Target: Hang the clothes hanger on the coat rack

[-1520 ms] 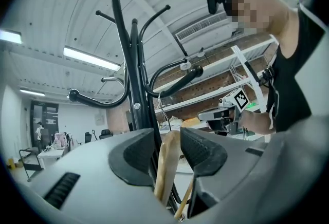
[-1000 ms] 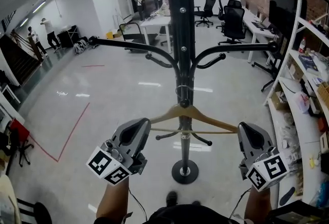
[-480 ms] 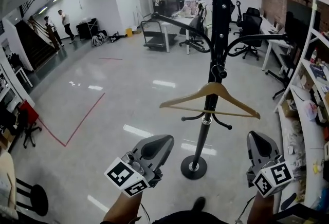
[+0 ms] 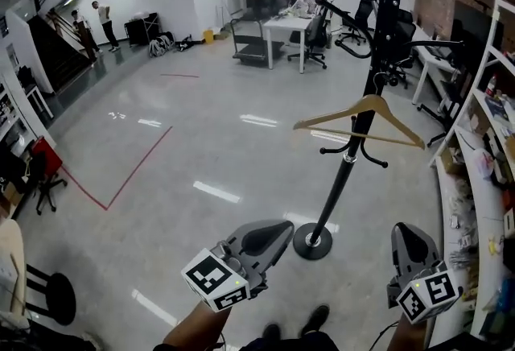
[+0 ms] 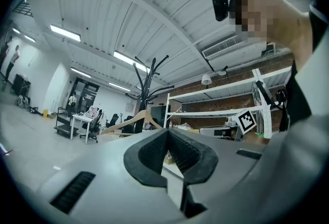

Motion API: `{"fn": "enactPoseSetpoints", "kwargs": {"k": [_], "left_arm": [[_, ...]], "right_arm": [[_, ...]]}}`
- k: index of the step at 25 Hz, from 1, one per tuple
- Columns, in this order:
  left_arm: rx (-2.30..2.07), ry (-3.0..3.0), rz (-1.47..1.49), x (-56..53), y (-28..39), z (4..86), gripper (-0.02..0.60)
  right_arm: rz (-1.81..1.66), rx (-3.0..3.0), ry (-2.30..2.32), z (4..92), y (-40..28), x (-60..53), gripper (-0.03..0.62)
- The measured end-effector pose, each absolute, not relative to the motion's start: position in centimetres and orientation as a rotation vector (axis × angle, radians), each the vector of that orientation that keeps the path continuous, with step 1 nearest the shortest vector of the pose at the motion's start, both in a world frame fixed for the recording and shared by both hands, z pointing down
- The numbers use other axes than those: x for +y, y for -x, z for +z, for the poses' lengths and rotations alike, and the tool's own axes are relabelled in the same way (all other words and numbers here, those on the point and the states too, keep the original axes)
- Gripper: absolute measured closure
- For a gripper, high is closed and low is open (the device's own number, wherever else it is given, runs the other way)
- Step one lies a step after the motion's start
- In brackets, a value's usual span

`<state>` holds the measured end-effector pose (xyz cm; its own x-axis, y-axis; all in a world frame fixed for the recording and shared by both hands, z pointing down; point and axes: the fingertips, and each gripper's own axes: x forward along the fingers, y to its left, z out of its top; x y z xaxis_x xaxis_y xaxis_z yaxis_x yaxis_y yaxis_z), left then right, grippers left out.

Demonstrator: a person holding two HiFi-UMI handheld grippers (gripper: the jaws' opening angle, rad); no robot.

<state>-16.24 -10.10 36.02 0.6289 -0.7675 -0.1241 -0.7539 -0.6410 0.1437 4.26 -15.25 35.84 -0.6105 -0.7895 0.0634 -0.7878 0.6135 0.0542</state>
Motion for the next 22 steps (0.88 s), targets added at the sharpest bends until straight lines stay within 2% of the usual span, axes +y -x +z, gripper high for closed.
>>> {"fn": "enactPoseSetpoints", "kwargs": {"k": [5,11,22], "left_arm": [[-1.296,-2.770,-0.259,-5.9,15.1,35.3,0.581],[-1.371,-2.783,-0.220,-1.0,10.7,35.3,0.581],[-1.424,-2.780,-0.078,11.0,-1.2,35.3,0.581]], "right_arm": [[-0.049,-2.766,-1.364,34.9,-5.2,-11.1,0.586],[-0.055,-2.806,-1.342,35.1,-8.8,-6.3,0.586],[-0.009,-2.823,-1.333,35.4,-19.6,5.3,0.586]]}}
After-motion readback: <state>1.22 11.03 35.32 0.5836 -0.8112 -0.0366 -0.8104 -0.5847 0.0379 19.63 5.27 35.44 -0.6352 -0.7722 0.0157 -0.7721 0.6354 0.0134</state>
